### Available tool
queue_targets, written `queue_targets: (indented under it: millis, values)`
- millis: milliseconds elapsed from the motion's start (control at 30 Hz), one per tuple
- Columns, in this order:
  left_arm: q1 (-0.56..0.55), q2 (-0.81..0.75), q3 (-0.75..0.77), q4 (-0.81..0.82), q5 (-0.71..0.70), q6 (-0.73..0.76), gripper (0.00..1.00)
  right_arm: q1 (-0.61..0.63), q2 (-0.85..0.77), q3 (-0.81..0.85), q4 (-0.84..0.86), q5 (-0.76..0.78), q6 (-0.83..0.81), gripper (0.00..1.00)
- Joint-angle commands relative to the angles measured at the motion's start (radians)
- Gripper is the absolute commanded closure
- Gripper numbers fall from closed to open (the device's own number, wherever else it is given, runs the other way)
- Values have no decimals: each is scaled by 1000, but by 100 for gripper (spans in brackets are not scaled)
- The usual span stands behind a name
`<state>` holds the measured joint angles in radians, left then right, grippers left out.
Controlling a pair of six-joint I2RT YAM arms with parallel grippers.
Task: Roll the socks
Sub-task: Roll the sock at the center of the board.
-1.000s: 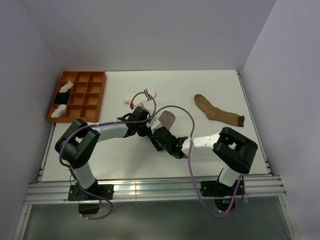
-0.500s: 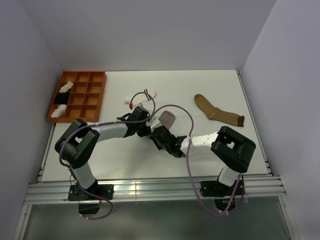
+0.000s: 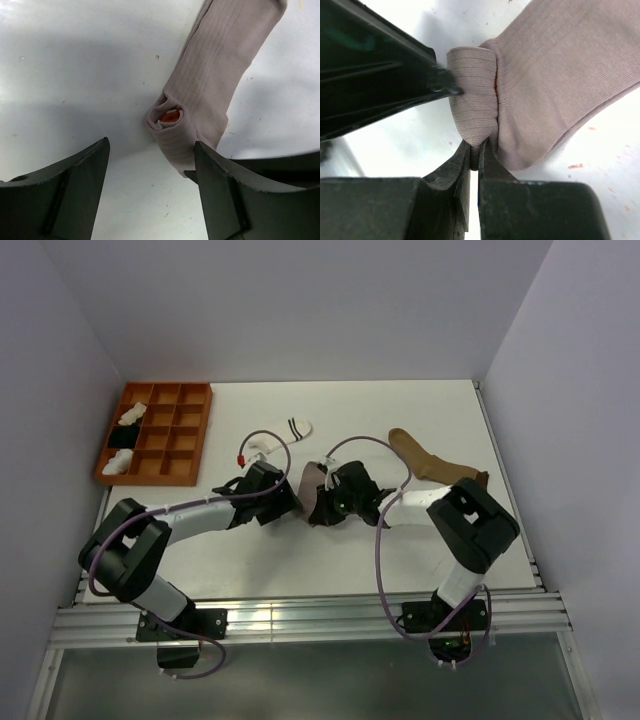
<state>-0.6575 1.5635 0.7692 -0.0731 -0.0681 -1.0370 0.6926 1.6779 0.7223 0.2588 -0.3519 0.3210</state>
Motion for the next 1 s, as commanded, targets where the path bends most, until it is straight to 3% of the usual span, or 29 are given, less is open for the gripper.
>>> queue_targets:
  millis: [0,133,333,667,967]
  values:
    - [6,-68,-42,41,-39,-43,26,-56,74,8,40,-287,137,100]
    - [6,-66,-68,62,-10,-63,29,-125,138,14,132,-446,243,100]
    - [4,-46,-94,114,10,-84,33,-153,216,78,97,-499,303,100]
    - [7,-14,-91,116,-29,-120,37,-165,269,109,45,-512,312,100]
    - [32,44,-90,114,-44,-133,53,-165,272,115,20,-499,299,100]
